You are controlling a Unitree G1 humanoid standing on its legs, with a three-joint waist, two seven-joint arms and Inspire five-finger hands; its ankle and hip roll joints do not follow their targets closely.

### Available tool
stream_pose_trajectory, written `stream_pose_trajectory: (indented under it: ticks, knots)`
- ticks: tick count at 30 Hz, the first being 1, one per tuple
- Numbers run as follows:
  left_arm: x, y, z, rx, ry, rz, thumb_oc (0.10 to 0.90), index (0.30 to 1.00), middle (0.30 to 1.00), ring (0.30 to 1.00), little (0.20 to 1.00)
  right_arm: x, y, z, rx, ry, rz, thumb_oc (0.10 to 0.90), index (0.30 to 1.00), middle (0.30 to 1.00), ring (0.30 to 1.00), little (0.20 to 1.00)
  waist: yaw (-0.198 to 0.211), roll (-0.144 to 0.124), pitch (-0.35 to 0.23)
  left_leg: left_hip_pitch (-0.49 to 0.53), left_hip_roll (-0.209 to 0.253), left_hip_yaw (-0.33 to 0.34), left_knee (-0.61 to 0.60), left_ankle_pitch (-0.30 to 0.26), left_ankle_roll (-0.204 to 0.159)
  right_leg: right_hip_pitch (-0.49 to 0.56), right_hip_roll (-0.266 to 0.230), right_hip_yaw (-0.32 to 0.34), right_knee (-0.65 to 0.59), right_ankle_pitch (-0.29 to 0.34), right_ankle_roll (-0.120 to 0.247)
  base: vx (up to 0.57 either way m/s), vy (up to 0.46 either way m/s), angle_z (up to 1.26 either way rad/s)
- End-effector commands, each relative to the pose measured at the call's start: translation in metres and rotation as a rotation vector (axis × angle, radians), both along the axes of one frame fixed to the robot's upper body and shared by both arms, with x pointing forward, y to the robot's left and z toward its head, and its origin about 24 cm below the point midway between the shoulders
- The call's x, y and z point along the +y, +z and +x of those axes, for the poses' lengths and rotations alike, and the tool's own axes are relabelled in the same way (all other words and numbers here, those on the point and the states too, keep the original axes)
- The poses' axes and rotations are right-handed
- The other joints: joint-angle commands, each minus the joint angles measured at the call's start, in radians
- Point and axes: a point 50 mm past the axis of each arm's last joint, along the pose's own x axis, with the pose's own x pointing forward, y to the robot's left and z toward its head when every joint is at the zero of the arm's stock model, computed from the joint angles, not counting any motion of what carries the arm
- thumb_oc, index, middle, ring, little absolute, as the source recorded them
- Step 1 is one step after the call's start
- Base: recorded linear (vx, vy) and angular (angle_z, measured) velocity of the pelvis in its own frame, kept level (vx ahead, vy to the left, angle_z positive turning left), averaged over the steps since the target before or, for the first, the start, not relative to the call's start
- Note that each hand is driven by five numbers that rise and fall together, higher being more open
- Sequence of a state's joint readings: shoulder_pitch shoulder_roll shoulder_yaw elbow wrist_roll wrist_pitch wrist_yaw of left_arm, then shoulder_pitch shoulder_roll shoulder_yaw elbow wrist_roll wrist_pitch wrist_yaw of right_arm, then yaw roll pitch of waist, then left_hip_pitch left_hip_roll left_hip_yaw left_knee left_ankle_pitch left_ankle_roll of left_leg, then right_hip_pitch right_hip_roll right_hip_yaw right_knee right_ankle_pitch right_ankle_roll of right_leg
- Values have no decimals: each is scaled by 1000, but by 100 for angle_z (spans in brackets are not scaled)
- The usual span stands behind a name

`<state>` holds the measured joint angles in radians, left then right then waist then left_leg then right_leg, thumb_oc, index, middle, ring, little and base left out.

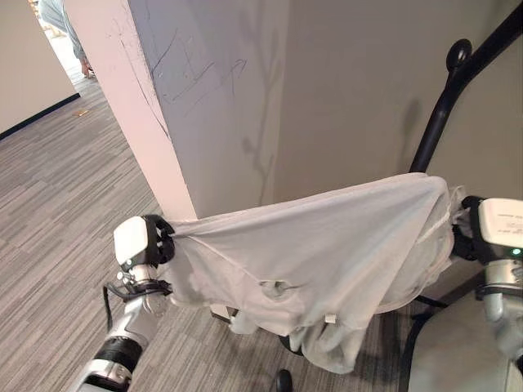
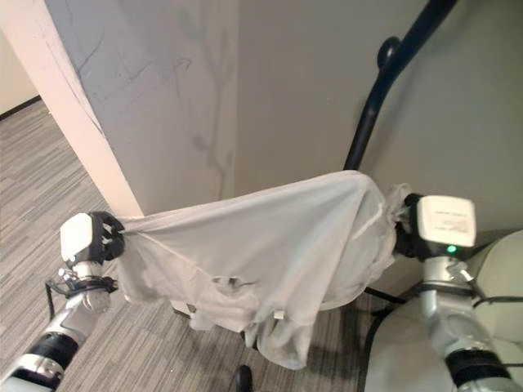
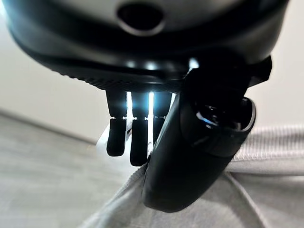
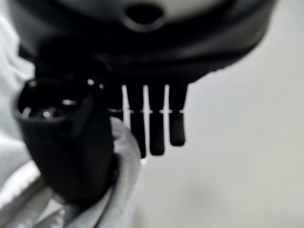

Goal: Hang the clothes on the sofa on the clothes rack.

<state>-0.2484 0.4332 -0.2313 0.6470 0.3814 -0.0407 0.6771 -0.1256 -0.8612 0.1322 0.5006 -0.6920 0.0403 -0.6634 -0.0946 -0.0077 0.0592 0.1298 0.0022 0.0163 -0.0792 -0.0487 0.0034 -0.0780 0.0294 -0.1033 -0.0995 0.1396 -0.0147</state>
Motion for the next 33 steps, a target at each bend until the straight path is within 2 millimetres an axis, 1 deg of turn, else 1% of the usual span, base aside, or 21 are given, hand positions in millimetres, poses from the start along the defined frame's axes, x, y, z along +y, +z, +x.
stream_pose_trajectory:
  ticks: [1,3,4,5,6,7,8,9,10,11,12,13,15,16,17,18,19,20,25,26,33]
  knots:
    - [-2,24,17,-163,31,-169,400,300,300,300,300,-17,3,0,-5,-126,-57,400,300,300,300,300,2,-31,-42,6,64,-32,-8,-20,-73,86,-59,21,66,-139,100,0,0,0]
    - [-1,24,16,-163,33,-170,400,300,300,300,300,-17,3,1,-4,-125,-57,400,300,300,300,300,0,-31,-43,6,64,-32,-8,-20,-73,87,-59,21,65,-138,100,0,0,0]
    - [-16,11,12,-140,19,-263,400,300,300,300,300,5,-10,6,3,-60,-3,400,300,300,300,300,4,-32,-37,2,64,-34,-8,-20,-72,86,-59,22,63,-136,99,0,0,0]
    - [-22,6,8,-130,8,-296,400,300,300,300,300,15,-15,9,2,-26,15,400,300,300,300,300,4,-32,-37,2,64,-34,-8,-21,-72,87,-59,24,60,-135,98,-21,-31,0]
    - [-37,-6,2,-120,6,-454,800,900,900,900,900,42,-26,15,-8,55,96,400,300,300,300,300,6,-33,-37,1,64,-32,-8,-21,-72,90,-57,28,53,-132,96,0,0,0]
    - [-51,-16,-5,-127,27,-694,800,900,900,900,900,65,-36,18,11,127,148,400,300,300,300,300,8,-32,-37,3,64,-28,-8,-22,-71,95,-56,32,44,-129,96,-12,-17,-3]
    - [-50,-16,-6,-126,27,-697,800,900,900,900,900,65,-36,18,12,128,148,400,300,300,300,300,8,-32,-37,4,65,-27,-8,-23,-71,97,-56,33,43,-128,96,-8,-11,-3]
    - [-56,-21,-9,-135,46,-831,800,900,900,900,900,77,-40,20,20,165,177,400,300,300,300,300,9,-31,-36,5,64,-26,-8,-21,-70,98,-55,33,42,-127,96,0,0,0]
    - [-63,-30,-16,-117,59,-957,800,900,900,900,900,98,-48,21,36,227,232,400,300,300,300,300,10,-30,-34,6,65,-24,-8,-21,-69,101,-54,37,37,-125,95,0,0,0]
    - [-62,-30,-16,-117,59,-958,800,900,900,900,900,99,-48,21,37,227,232,400,300,300,300,300,10,-30,-35,7,65,-24,-8,-21,-69,102,-54,37,36,-125,95,0,0,0]
    - [-65,-42,-27,-90,83,-1074,800,900,900,900,900,114,-55,19,61,274,274,400,300,300,300,300,12,-30,-35,8,65,-21,-8,-22,-69,108,-54,40,30,-122,95,0,0,0]
    - [-65,-48,-31,-76,106,-1094,800,900,900,900,900,120,-61,17,78,286,296,400,300,300,300,300,14,-31,-36,9,66,-20,-8,-22,-68,110,-55,42,28,-122,95,0,0,0]
    - [-65,-48,-31,-76,106,-1094,800,900,900,900,900,120,-61,17,78,287,296,400,300,300,300,300,14,-31,-36,10,66,-19,-8,-23,-68,111,-55,42,27,-121,95,13,0,-7]
    - [-65,-66,-45,-13,170,-1106,800,900,900,900,900,132,-79,9,150,311,335,400,300,300,300,300,18,-32,-38,13,65,-16,-8,-23,-68,119,-54,44,23,-123,96,19,3,-5]
    - [-65,-66,-45,-13,170,-1106,800,900,900,900,900,133,-80,9,150,311,335,400,300,300,300,300,18,-33,-38,14,65,-15,-8,-23,-68,120,-54,44,23,-123,96,0,0,0]
    - [-66,-73,-49,10,198,-1123,800,900,900,900,900,135,-87,6,182,311,341,400,300,300,300,300,19,-32,-38,14,65,-15,-8,-22,-69,120,-55,44,23,-122,96,0,0,0]
    - [-66,-73,-49,9,198,-1124,800,900,900,900,900,135,-87,6,182,312,341,400,300,300,300,300,19,-32,-38,14,65,-14,-8,-22,-69,120,-55,44,22,-122,96,3,11,-3]
    - [-67,-82,-57,42,234,-1146,800,900,900,900,900,138,-100,0,243,305,354,400,300,300,300,300,20,-31,-38,13,64,-13,-8,-21,-70,121,-56,42,22,-122,96,5,11,-3]
    - [-69,-99,-74,118,293,-1155,800,900,900,900,900,143,-130,-16,382,275,367,400,300,300,300,300,25,-29,-36,8,62,-14,-8,-18,-71,121,-59,40,20,-118,98,-1,2,1]
    - [-68,-106,-81,155,322,-1141,800,900,900,900,900,147,-146,-25,465,259,370,400,300,300,300,300,29,-30,-33,5,60,-15,-8,-17,-71,121,-62,37,20,-116,100,0,0,0]
    - [-68,-118,-90,224,369,-1126,800,900,900,900,900,152,-180,-48,650,193,397,400,300,300,300,300,32,-25,-31,3,54,-16,-8,-17,-70,122,-67,36,22,-115,100,-3,5,1]
